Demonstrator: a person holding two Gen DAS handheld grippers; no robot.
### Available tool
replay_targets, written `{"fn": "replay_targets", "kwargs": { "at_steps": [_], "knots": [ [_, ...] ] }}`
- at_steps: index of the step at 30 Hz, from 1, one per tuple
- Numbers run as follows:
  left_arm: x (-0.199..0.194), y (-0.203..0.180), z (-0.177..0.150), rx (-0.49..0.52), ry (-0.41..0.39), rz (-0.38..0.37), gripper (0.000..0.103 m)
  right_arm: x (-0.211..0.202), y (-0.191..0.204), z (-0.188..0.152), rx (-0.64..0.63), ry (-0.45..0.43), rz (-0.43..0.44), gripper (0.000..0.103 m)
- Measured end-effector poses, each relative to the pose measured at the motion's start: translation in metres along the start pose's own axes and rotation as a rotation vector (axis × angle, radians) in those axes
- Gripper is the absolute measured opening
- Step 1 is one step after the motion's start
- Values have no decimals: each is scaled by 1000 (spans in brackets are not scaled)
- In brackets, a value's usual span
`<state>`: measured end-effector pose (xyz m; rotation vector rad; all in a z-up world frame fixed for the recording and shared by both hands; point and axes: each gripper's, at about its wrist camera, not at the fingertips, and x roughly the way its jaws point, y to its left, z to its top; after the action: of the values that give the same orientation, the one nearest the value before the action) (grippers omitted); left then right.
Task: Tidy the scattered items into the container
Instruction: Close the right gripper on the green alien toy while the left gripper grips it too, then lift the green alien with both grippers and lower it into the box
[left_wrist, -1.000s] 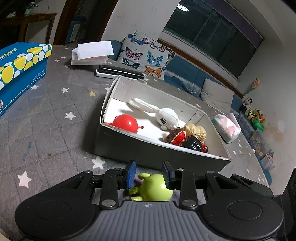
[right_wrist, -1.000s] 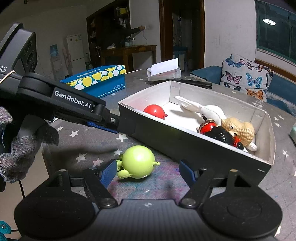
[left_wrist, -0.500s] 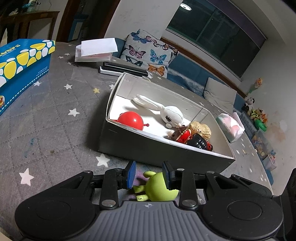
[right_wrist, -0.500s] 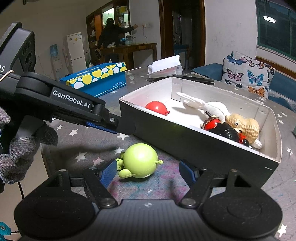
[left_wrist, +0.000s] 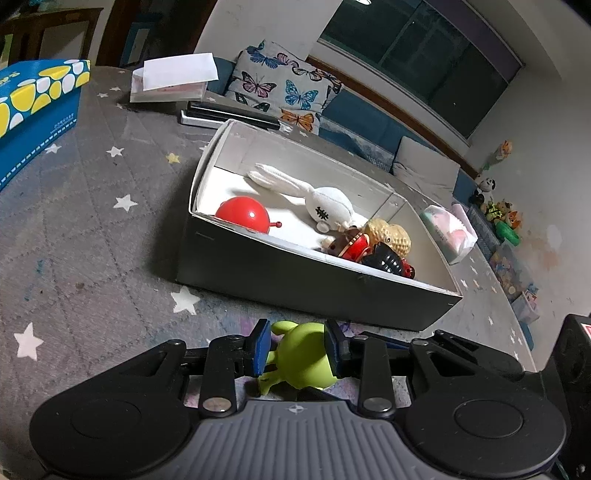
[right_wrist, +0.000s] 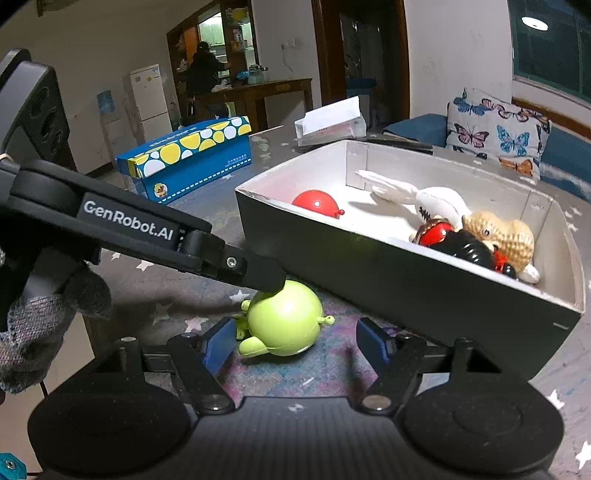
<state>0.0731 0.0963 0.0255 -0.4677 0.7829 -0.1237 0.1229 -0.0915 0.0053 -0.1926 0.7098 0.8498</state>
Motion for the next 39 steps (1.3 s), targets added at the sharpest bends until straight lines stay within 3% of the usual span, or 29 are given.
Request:
{"fn": "replay_targets", "kwargs": {
  "at_steps": [6,7,27,39],
  "knots": [
    [4,0,1,1,9,-26,35,8,-3,-1,31,10,22,60],
    [5,0,1,1,12,-31,35,9,-3,-1,34,9,24,55],
    [1,-4,3,-9,43,-85,34,-5,1,-1,39,-23,28,53],
    [-18,-26,31,18,-25,-144,34,-37,1,26,-23,-111,-25,53]
  ]
}}
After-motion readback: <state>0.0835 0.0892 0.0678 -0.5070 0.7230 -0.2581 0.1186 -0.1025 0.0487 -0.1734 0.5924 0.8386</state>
